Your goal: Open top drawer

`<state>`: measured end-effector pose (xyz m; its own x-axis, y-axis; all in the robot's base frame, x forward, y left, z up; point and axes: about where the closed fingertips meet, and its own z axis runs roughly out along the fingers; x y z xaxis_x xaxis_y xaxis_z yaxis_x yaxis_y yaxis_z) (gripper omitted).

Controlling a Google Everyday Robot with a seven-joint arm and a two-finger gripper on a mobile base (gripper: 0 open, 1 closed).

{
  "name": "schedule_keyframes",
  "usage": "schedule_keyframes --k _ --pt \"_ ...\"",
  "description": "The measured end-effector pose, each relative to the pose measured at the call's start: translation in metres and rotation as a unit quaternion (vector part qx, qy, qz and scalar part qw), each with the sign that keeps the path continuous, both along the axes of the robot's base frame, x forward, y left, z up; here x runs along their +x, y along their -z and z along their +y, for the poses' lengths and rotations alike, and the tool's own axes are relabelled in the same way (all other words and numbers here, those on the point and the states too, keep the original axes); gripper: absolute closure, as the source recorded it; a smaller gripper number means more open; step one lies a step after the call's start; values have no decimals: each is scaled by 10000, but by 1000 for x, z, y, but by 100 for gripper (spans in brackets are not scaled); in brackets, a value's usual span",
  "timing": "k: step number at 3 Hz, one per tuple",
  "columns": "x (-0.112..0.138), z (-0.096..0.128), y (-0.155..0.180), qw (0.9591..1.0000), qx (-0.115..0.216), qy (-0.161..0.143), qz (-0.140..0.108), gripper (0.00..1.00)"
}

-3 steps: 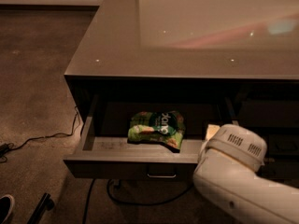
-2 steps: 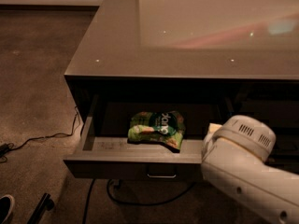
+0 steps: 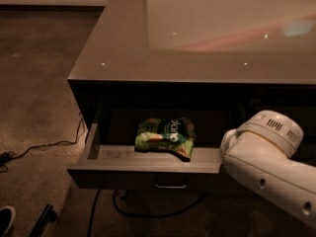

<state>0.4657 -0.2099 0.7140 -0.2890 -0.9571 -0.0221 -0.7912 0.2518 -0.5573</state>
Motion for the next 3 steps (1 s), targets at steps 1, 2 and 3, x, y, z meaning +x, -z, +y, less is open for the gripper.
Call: schedule_keyframes --k 1,2,3 --pt "9 -10 2 9999 139 67 65 88" --pt "20 -11 12 9991 308 -106 274 100" --pt "27 -10 22 9975 436 -330 454 100"
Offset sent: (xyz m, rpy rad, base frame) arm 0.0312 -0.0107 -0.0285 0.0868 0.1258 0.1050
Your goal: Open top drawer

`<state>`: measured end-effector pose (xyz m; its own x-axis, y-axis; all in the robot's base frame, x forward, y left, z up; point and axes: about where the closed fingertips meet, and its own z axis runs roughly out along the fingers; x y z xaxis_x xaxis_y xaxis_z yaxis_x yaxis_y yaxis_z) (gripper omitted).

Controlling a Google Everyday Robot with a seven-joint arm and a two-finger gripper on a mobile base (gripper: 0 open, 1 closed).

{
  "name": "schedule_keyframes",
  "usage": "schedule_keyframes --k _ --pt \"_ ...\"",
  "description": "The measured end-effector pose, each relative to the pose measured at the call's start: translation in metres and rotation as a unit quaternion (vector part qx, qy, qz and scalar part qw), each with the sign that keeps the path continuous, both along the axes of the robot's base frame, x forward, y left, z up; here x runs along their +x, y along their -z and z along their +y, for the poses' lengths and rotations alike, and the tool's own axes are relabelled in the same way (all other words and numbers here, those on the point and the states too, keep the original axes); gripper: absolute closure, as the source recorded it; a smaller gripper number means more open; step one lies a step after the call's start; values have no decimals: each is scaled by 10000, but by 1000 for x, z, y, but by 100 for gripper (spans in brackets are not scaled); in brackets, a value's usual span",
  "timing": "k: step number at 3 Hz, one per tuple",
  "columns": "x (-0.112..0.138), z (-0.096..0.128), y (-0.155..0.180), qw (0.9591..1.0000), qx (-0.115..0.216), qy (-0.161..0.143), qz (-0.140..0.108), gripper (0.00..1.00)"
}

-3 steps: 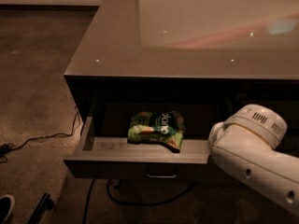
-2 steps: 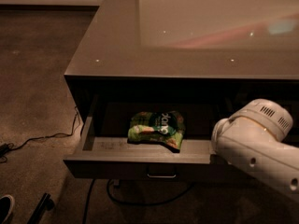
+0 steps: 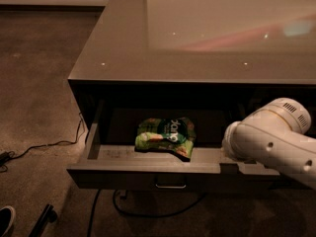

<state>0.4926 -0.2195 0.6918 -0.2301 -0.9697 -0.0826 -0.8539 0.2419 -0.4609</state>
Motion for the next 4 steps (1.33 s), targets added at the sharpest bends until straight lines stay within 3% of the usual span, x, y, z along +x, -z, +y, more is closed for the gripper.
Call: schedule_keyframes --k 1,3,4 --pt "5 3 13 9993 215 -184 242 100" --pt "5 4 12 9992 201 -240 242 58" --pt "11 10 10 9988 353 -294 168 52"
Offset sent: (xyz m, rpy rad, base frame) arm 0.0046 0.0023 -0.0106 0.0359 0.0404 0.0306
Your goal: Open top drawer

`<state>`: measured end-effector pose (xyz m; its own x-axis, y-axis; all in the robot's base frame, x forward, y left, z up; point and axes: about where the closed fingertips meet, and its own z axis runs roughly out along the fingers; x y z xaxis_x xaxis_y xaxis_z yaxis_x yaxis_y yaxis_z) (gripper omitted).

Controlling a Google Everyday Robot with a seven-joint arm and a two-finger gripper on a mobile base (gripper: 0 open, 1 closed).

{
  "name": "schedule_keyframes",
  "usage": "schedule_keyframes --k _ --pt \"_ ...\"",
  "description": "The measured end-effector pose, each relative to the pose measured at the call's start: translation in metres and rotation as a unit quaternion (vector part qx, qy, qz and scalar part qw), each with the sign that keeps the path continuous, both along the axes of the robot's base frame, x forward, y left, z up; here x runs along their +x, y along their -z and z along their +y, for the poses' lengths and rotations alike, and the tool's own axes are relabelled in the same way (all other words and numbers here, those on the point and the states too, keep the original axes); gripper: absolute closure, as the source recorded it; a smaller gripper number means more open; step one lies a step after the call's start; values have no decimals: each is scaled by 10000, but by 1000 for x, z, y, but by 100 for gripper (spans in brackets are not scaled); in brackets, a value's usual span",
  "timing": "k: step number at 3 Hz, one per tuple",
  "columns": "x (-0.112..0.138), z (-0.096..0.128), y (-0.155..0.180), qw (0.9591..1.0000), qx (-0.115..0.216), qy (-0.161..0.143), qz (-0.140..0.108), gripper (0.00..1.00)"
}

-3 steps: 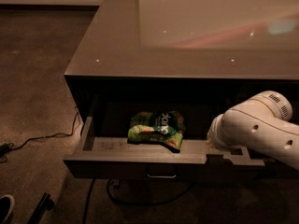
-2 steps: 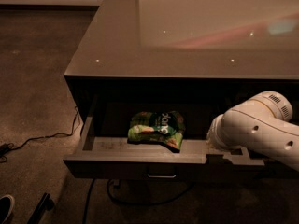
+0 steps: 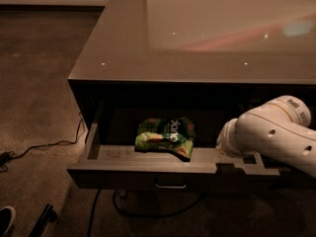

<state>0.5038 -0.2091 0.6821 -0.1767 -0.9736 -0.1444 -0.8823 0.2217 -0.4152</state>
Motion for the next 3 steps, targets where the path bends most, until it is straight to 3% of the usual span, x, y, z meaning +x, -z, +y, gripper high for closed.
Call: schedule_keyframes --k 1,2,3 --pt "12 14 1 9994 333 -111 -26 75" --pt "22 29 10 9976 593 -337 119 98" --pt "26 35 23 9958 639 -549 347 100"
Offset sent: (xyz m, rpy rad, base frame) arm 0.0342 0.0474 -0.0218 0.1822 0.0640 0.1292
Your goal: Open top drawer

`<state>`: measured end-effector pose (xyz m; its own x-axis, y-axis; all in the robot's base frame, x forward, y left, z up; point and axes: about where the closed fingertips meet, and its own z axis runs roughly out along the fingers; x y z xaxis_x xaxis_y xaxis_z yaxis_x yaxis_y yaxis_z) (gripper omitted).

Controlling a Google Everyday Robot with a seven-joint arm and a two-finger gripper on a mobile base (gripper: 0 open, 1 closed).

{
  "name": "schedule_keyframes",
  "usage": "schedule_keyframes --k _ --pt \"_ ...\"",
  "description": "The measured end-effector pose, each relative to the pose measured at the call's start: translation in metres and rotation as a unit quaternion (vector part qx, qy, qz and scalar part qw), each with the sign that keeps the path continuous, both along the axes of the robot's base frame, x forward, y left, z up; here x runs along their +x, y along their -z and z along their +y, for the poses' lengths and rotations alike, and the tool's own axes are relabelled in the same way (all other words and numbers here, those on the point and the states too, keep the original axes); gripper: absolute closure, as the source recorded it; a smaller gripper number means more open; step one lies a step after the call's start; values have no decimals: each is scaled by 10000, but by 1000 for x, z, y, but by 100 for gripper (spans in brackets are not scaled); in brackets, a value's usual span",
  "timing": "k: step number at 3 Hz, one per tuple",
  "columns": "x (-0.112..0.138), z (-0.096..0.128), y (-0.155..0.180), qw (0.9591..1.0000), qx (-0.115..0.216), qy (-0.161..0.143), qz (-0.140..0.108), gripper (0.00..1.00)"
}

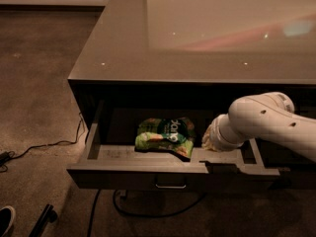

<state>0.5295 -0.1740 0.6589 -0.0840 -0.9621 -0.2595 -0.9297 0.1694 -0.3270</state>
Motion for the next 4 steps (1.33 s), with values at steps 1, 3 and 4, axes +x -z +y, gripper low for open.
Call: schedule_keyframes --k 1,3,4 --pt "1 0 8 9994 -117 -235 210 100" --pt "-12 -6 3 9969 -424 -347 570 100" --pt "-21 -5 7 9960 -378 -376 719 100"
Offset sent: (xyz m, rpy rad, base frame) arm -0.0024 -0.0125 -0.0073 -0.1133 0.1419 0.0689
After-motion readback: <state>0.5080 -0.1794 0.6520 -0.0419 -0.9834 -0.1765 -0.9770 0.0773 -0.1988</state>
